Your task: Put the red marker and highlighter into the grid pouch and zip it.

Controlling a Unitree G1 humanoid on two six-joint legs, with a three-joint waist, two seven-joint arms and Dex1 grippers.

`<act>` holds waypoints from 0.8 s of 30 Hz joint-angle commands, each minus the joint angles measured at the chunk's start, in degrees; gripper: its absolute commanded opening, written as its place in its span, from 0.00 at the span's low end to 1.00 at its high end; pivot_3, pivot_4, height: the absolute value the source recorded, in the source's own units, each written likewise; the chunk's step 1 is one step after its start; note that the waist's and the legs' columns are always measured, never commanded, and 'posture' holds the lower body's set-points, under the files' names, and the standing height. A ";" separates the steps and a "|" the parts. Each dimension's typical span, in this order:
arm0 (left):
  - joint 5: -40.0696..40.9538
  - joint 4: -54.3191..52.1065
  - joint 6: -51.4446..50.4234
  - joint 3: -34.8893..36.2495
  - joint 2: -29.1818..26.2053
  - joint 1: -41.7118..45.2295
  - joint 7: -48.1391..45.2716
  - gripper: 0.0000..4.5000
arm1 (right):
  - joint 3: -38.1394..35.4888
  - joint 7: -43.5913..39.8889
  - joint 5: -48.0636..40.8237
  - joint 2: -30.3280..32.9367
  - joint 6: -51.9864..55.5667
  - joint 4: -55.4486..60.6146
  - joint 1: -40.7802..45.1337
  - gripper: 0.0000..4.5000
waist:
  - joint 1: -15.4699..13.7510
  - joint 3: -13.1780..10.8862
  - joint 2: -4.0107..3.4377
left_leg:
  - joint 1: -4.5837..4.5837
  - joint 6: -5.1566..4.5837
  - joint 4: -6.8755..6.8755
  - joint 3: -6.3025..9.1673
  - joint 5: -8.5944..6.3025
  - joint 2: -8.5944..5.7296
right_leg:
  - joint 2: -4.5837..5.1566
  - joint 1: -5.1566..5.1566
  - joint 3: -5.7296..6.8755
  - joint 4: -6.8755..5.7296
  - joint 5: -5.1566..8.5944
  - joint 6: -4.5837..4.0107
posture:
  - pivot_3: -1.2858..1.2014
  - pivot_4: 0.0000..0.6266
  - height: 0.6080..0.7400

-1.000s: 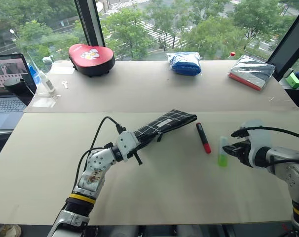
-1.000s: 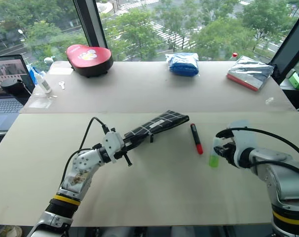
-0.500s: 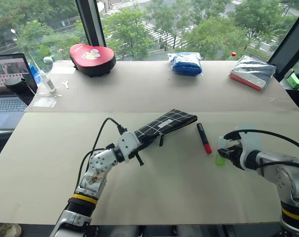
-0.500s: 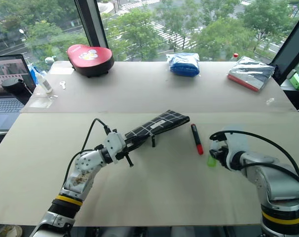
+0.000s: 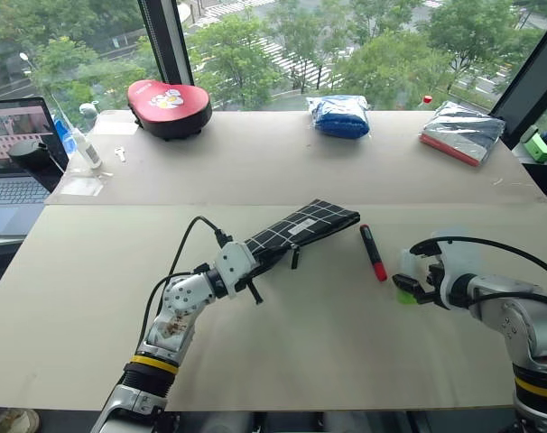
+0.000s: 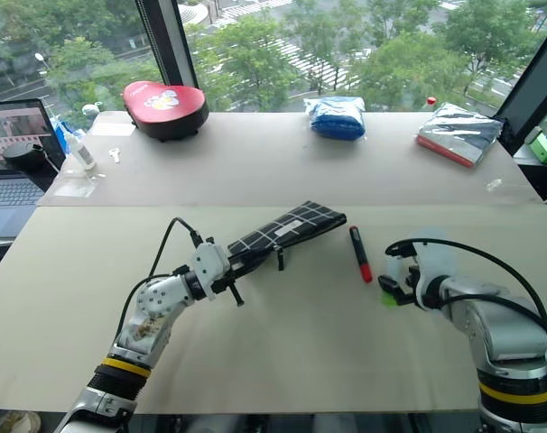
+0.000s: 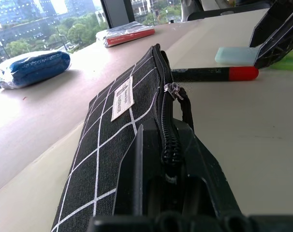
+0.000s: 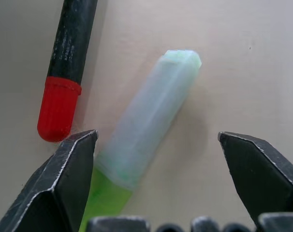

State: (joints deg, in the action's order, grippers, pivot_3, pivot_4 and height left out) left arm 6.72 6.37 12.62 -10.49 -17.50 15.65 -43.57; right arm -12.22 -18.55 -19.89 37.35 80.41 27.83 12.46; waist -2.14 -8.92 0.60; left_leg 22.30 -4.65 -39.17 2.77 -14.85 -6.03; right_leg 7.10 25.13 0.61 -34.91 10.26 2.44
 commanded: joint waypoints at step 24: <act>0.28 -0.65 2.39 0.68 -0.59 1.50 -0.44 0.00 | -0.26 0.69 1.93 1.03 -2.94 1.93 -2.91 0.23 | -0.16 0.00 0.00 | -0.02 0.01 -0.01 0.02 0.00 -0.01 | 0.00 -0.06 0.03 0.02 0.00 0.01 | 0.52 0.24 1.00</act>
State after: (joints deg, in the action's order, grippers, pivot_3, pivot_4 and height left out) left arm 6.73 6.41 13.73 -10.23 -17.98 15.95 -43.97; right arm -11.97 -18.39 -19.14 37.34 78.11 29.87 9.55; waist -2.30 -8.92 0.60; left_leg 22.28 -4.65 -39.17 2.79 -14.85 -6.04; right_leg 7.10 25.07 0.65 -34.89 10.26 2.45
